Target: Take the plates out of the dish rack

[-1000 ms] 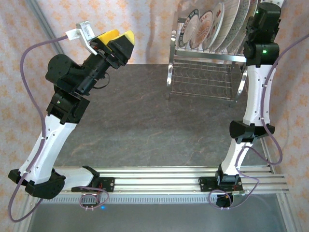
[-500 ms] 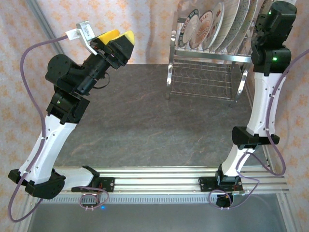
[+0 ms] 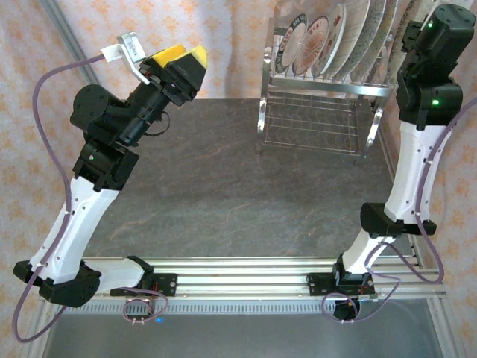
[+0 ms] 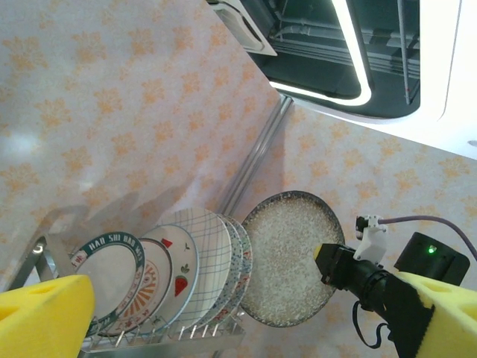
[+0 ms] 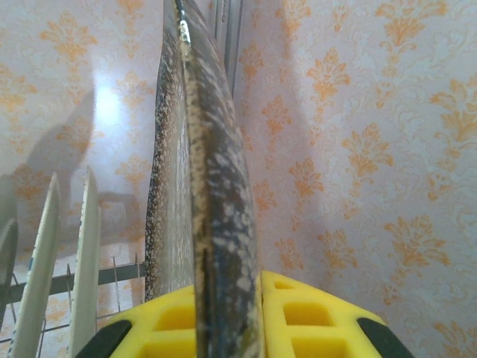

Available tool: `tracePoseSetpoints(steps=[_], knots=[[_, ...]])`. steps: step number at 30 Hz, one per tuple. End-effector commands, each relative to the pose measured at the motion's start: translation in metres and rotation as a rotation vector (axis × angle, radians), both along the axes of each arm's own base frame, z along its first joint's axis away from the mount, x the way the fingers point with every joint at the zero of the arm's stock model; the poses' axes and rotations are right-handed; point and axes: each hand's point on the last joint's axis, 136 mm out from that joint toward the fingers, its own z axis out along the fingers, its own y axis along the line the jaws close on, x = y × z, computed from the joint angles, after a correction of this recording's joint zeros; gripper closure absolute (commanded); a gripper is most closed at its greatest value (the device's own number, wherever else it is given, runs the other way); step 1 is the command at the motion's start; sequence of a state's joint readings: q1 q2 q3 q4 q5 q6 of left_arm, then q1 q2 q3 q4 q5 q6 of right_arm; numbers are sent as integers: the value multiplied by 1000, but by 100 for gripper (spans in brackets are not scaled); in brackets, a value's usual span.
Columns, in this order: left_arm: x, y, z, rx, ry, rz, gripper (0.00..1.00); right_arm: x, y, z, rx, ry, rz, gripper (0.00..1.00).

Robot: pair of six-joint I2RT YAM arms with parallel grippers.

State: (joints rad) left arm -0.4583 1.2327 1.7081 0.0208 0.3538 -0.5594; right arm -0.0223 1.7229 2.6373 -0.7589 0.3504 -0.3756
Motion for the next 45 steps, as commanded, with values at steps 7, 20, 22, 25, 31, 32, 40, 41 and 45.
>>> tracePoseSetpoints(steps=[7,20,22,25,31,32,40,41,45], knots=[[-17,-3,17,-53,-53,-69,1,-93,8,94,35,-389,55,100],[-21,-8,16,-77,-37,-125,1,-126,9,90,77,-392,63,100],[-23,-10,16,-83,-35,-142,1,-131,8,89,87,-394,63,100],[-24,-11,16,-91,-28,-157,1,-137,8,87,101,-391,64,100],[-21,-15,8,-97,27,-190,1,-149,6,80,134,-386,56,100],[-19,-17,4,-103,52,-202,1,-152,6,79,142,-386,55,100],[21,-69,-66,-172,456,-325,1,-170,3,65,231,-383,40,100],[25,-79,-81,-168,525,-326,1,-172,3,62,247,-381,42,100],[31,-121,-127,-173,715,-345,1,-180,1,53,290,-365,29,100]])
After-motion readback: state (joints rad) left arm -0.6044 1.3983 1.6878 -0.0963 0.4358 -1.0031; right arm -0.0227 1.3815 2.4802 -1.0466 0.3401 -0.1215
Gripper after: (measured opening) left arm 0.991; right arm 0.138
